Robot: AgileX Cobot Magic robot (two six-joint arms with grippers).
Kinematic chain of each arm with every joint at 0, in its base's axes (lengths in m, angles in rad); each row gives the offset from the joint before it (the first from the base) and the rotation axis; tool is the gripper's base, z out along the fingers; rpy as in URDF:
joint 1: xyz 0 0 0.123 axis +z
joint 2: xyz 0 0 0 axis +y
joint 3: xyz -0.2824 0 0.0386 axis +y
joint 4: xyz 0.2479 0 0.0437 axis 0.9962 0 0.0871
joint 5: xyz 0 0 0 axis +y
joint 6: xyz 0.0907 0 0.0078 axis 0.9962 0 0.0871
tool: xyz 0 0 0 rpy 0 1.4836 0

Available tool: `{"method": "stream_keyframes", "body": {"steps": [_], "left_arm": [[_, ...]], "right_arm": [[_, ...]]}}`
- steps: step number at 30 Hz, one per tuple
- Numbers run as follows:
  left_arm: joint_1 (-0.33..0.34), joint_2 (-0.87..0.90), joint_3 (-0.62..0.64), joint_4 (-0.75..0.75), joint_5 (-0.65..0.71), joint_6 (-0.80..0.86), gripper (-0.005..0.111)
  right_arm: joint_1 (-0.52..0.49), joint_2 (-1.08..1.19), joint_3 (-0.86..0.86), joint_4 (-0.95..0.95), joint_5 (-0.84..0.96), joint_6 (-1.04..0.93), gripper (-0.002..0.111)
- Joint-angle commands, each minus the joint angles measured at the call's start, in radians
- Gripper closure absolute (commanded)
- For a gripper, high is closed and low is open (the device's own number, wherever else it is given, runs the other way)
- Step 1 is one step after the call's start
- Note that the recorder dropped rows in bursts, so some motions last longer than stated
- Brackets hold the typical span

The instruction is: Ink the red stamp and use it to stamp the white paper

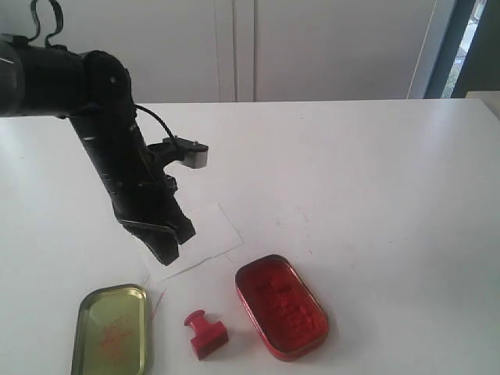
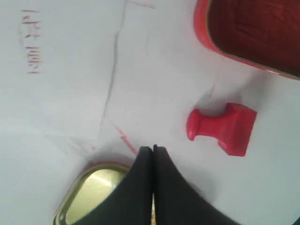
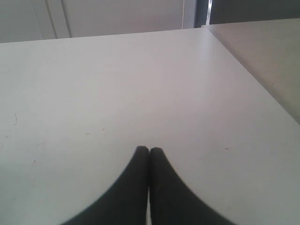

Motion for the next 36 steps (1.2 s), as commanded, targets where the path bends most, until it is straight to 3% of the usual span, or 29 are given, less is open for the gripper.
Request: {"method": "stream_keyframes", "body": {"steps": [1,6,17,24,36], "left_arm": [[0.004,-0.052,-0.003,0.122,0.01,-0.118,0.107],[0.037,-0.077,-0.003,0.14,0.008,-0.161,0.107],[0.214,-0.158,0.002,0.135,0.058,-0.242,0.107],[0.304,-0.262,0.116,0.145,0.031,-0.249,0.107],[0.332,-0.442,0.309,0.149,-0.105,-0.265,0.107]], "right_arm": [[0.001,-0.005,0.006,-0.008,-0.014,-0.001,0.108],[0.001,-0.005,0.006,-0.008,-0.014,-0.001,0.108],[0.001,-0.005,0.006,-0.008,-0.014,-0.001,0.108],[0.001,-0.005,0.006,-0.008,-0.014,-0.001,0.108],[0.001,-0.005,0.006,-0.008,-0.014,-0.001,0.108]]}}
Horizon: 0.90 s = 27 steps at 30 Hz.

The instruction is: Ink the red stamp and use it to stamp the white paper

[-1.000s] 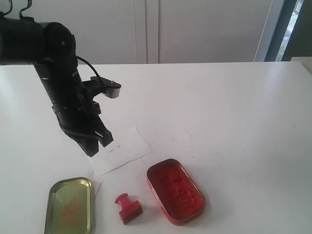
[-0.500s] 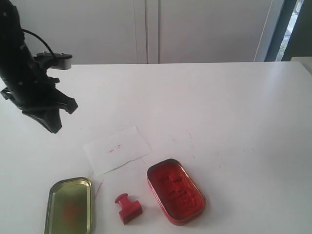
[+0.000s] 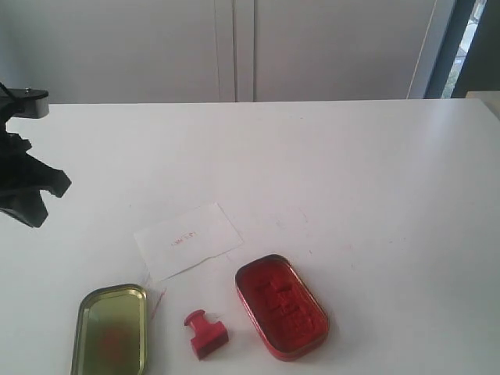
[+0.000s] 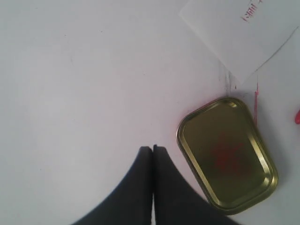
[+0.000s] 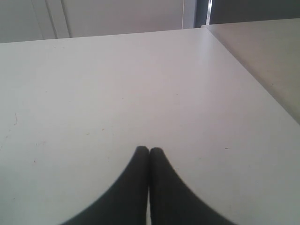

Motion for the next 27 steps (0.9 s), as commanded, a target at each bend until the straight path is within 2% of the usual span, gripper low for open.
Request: {"method": "stream_keyframes", "body": {"steps": [1,19,27], "left_arm": [[0.004,-0.073,0.057,-0.006,-0.011,-0.015,0.107],[0.004,-0.403,0.292,0.013,-0.112,-0.031,0.107],[0.004,-0.54,0.345,0.016,-0.124,-0.031,0.107]], "right_arm": [[0.001,-0.005,0.006,-0.008,-0.014,-0.001,0.108],[0.001,-0.005,0.006,-0.008,-0.014,-0.001,0.108],[0.001,-0.005,0.006,-0.008,-0.014,-0.001,0.108]]}}
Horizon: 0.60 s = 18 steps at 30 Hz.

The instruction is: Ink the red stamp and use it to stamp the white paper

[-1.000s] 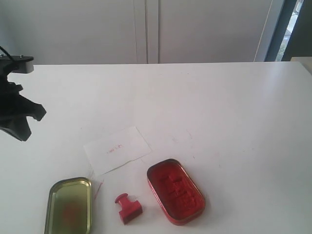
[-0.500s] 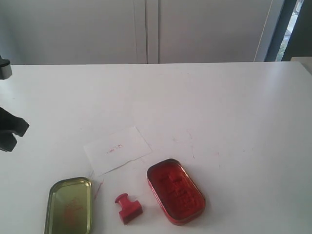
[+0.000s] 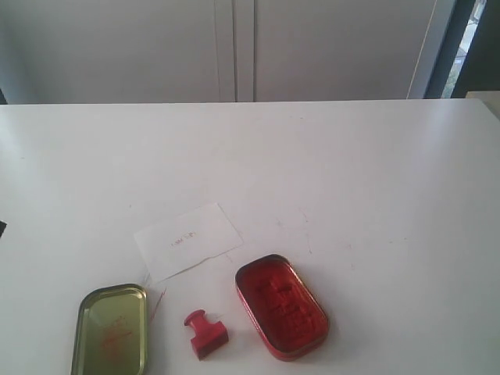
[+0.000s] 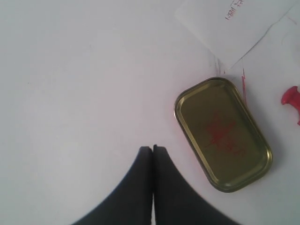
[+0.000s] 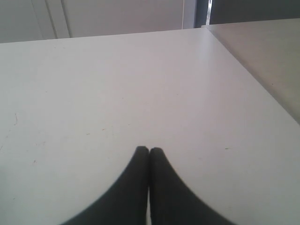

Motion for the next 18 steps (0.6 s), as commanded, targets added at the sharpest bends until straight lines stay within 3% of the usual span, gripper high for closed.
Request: {"method": "stream_keyframes", "body": {"steps": [1,18], "left_arm": [[0.004,-0.074,0.019,-0.003,0.011,-0.009,0.107],[0.004,-0.121,0.019,-0.003,0.008,-0.009,0.107]], "right_arm": [[0.001,-0.005,0.006,-0.008,-0.014,-0.001,0.108],[0.001,-0.005,0.006,-0.008,-0.014,-0.001,0.108]]}}
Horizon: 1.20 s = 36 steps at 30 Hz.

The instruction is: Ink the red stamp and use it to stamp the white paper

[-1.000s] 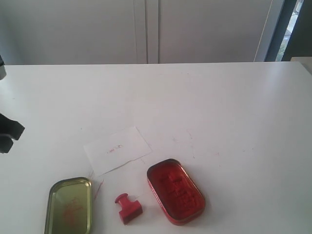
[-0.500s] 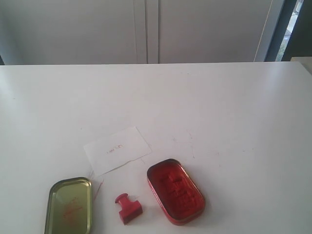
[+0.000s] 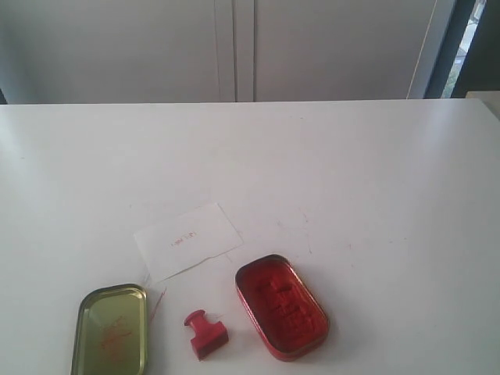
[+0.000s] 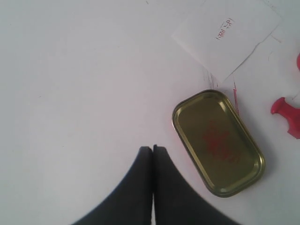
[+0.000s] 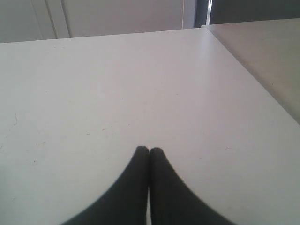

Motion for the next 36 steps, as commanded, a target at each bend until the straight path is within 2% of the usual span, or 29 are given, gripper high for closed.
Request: {"method": "stream_keyframes", "body": {"steps": [1,23,30,36], "left_arm": [[0.004,-0.011,0.009,-0.003,0.008,-0.007,0.107],[0.004,-0.01,0.009,0.0,0.009,0.005,0.107],[0.004,-0.073,0.009,0.0,0.007,0.004,0.107],[0.004,-0.156,0.028,0.0,-0.057,0.004,0.107]], "right_arm": [[0.001,-0.005,0.006,-0.008,-0.014,-0.001,0.108],[0.001,-0.005,0.006,-0.008,-0.014,-0.001,0.108],[0.001,-0.005,0.006,-0.008,-0.014,-0.001,0.108],[0.001,-0.005,0.006,-0.008,-0.014,-0.001,0.108]]}}
